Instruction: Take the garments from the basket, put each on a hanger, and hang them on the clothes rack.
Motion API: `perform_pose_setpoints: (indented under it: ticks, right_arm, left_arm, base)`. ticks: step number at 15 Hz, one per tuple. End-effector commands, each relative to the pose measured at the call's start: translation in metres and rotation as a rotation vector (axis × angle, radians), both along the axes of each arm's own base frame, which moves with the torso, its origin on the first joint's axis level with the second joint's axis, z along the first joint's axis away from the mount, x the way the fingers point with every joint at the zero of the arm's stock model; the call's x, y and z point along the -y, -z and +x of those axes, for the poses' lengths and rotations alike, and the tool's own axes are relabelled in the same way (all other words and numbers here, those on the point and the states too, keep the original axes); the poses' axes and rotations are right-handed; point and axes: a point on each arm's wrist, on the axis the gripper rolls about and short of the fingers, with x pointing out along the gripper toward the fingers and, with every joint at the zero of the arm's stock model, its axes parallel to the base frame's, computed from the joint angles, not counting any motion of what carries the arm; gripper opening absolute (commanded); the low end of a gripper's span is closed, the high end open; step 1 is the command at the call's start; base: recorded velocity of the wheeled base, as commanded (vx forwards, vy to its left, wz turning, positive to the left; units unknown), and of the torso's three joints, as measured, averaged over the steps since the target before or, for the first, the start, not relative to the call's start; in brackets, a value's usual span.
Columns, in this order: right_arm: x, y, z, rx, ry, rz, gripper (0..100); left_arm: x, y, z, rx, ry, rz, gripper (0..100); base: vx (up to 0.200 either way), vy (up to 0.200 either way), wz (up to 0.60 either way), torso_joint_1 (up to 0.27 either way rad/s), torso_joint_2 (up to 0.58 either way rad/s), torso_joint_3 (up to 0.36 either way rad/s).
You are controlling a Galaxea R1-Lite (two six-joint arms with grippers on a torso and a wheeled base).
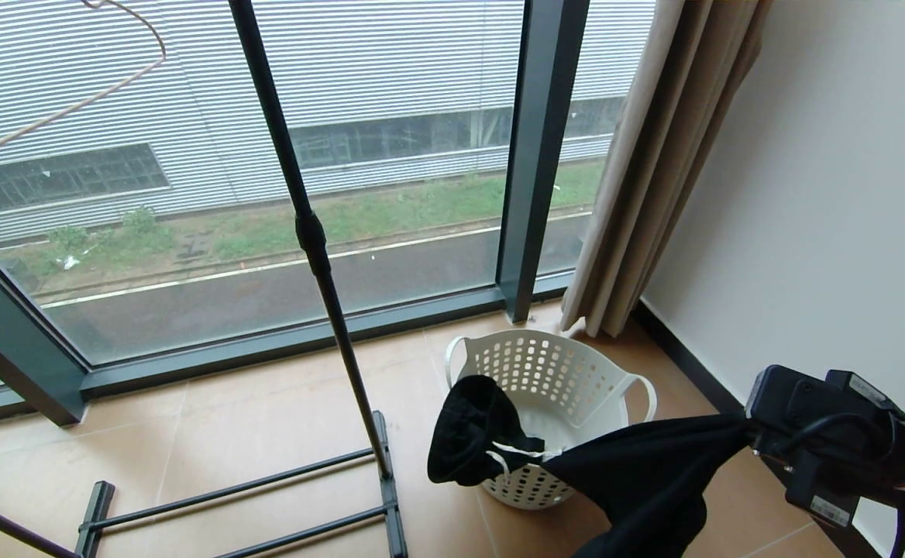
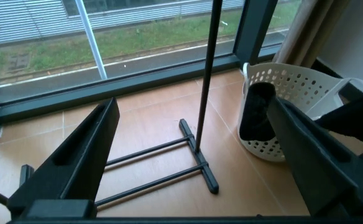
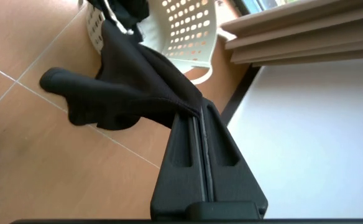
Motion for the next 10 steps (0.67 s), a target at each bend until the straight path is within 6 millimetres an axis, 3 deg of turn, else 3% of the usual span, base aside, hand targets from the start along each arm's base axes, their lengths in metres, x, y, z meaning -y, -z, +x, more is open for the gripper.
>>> perform_pose_setpoints:
  ticks: [1,10]
  right_arm:
    - [0.0009,0.0003,-0.0017,0.001,0.001,0.0,0]
    - [0.0011,0.0023,-0.0022,-0.007,0.001,-0.003,0]
  left_arm:
    - [0.0,0.0001,0.0,0.0,0.0,0.0,100]
    - [0.0,0.0001,0.0,0.0,0.0,0.0,100]
  base:
    - [0.0,0.0,0.0,0.119,-0.45,-0.144]
    - [0.0,0.0,0.0,0.154,-0.48,-0.227]
